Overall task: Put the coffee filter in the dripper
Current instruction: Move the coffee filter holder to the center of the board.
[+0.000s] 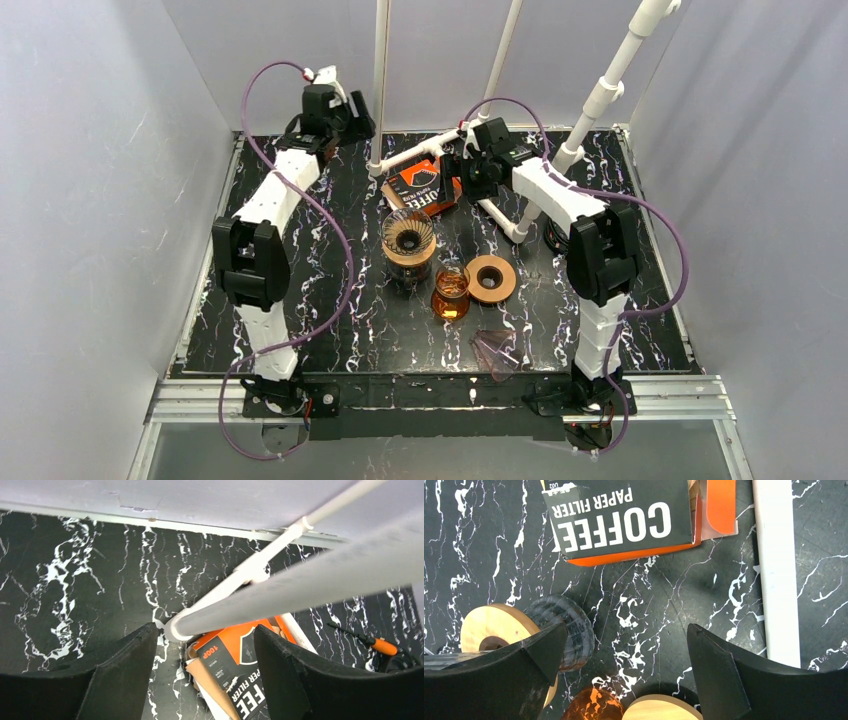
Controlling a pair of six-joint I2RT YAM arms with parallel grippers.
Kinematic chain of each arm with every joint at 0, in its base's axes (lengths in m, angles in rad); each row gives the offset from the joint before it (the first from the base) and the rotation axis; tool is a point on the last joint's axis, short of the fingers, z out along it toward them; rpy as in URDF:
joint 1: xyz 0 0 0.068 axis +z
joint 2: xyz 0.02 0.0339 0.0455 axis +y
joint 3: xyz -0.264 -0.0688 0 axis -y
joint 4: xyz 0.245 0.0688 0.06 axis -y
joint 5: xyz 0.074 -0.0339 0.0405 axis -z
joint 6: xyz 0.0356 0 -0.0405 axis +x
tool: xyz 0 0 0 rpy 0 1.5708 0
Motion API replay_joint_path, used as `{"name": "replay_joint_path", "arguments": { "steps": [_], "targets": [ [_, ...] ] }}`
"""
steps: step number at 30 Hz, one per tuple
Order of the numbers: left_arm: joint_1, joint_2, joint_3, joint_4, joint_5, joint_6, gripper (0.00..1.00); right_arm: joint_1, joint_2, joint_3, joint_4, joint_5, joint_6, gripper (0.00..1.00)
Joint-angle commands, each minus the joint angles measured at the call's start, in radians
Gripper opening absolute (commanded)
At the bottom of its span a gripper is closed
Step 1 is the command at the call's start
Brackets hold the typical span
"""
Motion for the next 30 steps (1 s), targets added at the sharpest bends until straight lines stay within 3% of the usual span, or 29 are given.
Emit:
{"name": "replay_joint_path", "arguments": {
  "steps": [1,8,15,23,30],
  "targets": [
    [0.093,-0.083,-0.032,-0.001,0.102,-0.125,0.67,-0.002,0.015,0.059,0.000,0.004,-0.008,0.98],
    [0.106,-0.102,-0.092,0.011,0.161,-0.091,0.69,-0.002,0.040,0.077,-0.002,0.031,-0.012,0.98],
    [0.106,-0.240,-0.321,0.038,0.224,-0.117,0.74,-0.002,0.133,0.170,-0.012,0.042,-0.027,0.98],
    [0.118,-0.456,-0.596,-0.052,0.252,-0.169,0.81,-0.002,0.243,0.302,-0.028,0.036,-0.019,0.97],
    [0.126,-0.573,-0.704,-0.192,0.292,-0.161,0.86,-0.002,0.329,0.417,-0.039,0.038,-0.003,0.97]
  ]
}}
